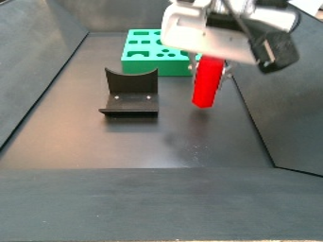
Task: Pick up the hexagon object. Move up. Move to above the board. Insert the hexagon object.
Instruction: Move up, then move to above the board.
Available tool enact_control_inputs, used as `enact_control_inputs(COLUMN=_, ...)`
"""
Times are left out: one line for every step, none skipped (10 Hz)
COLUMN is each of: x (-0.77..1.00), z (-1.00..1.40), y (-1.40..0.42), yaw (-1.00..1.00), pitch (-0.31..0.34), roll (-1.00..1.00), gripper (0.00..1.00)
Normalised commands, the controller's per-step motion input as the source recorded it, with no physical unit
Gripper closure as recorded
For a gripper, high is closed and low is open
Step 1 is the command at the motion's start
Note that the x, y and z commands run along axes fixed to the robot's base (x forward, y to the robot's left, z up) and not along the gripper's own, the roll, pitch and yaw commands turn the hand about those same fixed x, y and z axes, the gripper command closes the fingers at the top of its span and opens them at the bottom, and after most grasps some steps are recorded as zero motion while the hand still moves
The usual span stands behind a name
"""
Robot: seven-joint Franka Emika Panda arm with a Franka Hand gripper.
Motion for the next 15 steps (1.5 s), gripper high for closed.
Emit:
enact_control_inputs(x=-0.03, z=0.42, y=-0.02, yaw=0.03, pitch=0.04, roll=0.0, gripper=1.0)
enact_control_inputs(x=-0.03, z=0.26, y=-0.01, yaw=0.03, pitch=0.037, roll=0.01, gripper=1.0)
enact_control_inputs(x=-0.09, z=1.0, y=0.02, yaw=-0.04, pitch=-0.01, roll=-0.33, gripper=1.0)
enact_control_inputs(x=-0.09, z=1.0, y=0.02, yaw=-0.04, pitch=-0.016, roll=-0.33, gripper=1.0)
enact_control_inputs(x=-0.09, z=1.0, y=0.02, yaw=-0.05, pitch=-0.022, roll=-0.32, gripper=1.0)
enact_control_inputs(x=-0.09, z=1.0, y=0.02, yaw=-0.05, pitch=-0.028, roll=-0.31, gripper=1.0)
enact_control_inputs(x=-0.09, z=1.0, y=0.03, yaw=-0.05, pitch=-0.027, roll=-0.28, gripper=1.0)
enact_control_inputs(x=-0.09, z=1.0, y=0.03, yaw=-0.05, pitch=-0.023, roll=-0.25, gripper=1.0)
enact_control_inputs(x=-0.08, z=1.0, y=0.03, yaw=-0.04, pitch=-0.011, roll=-0.21, gripper=1.0)
enact_control_inputs(x=-0.07, z=1.0, y=0.03, yaw=-0.04, pitch=-0.004, roll=-0.2, gripper=1.0)
enact_control_inputs(x=-0.07, z=1.0, y=0.03, yaw=-0.04, pitch=0.014, roll=-0.18, gripper=1.0)
enact_control_inputs(x=-0.06, z=1.0, y=0.04, yaw=-0.04, pitch=0.027, roll=-0.17, gripper=1.0)
enact_control_inputs(x=-0.05, z=1.0, y=0.04, yaw=-0.05, pitch=0.038, roll=-0.16, gripper=1.0)
enact_control_inputs(x=-0.04, z=1.0, y=0.04, yaw=-0.05, pitch=0.044, roll=-0.15, gripper=1.0)
enact_control_inputs(x=-0.03, z=1.0, y=0.05, yaw=-0.05, pitch=0.048, roll=-0.14, gripper=1.0)
